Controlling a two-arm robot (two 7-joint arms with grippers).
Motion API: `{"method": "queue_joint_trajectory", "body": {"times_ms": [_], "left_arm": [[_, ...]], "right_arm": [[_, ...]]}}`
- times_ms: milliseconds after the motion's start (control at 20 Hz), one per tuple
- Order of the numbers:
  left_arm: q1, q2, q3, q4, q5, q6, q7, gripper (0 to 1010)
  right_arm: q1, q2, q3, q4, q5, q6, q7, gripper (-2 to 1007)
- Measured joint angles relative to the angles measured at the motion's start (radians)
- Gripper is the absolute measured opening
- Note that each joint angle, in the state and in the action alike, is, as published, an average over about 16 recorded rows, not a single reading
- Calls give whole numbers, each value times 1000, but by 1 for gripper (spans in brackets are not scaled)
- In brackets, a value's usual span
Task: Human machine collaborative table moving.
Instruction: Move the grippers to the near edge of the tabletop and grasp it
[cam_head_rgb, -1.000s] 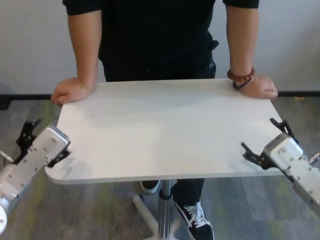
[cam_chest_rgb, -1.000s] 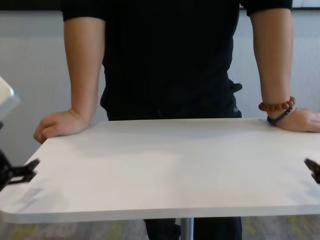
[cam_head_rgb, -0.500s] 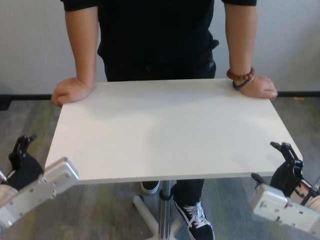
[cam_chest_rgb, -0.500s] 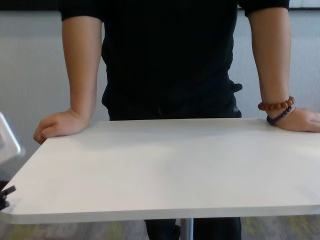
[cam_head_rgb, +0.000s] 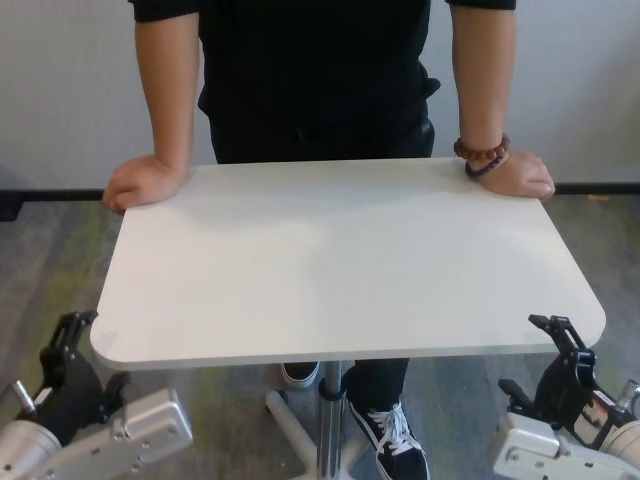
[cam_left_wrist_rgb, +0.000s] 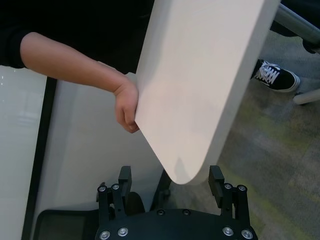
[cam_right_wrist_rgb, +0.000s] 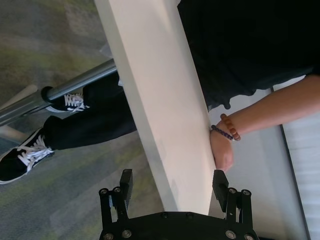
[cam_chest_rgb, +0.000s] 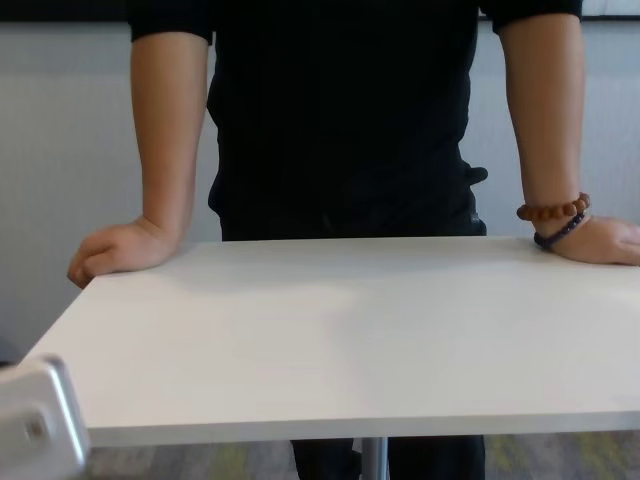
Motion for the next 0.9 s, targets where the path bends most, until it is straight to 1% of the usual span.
{"method": "queue_joint_trajectory", "body": {"times_ms": [100,250,500,600,700,900], "left_arm": [[1,-9,24,4,44,23,5,1000],[-4,-32,60,20,107,54,14,1000],[-21,-83,102,63,188,90,30,1000],[-29,-104,112,83,211,99,37,1000],[-36,-126,116,103,226,103,45,1000],[-50,-167,112,142,239,97,62,1000]], "right_arm": [[0,-5,-5,6,-17,4,0,1001],[4,-16,-12,18,-42,9,0,1001],[20,-37,-22,42,-82,17,6,1001],[27,-45,-26,52,-98,20,11,1001],[35,-53,-30,62,-113,24,17,1001],[49,-67,-33,78,-134,31,33,1001]]}}
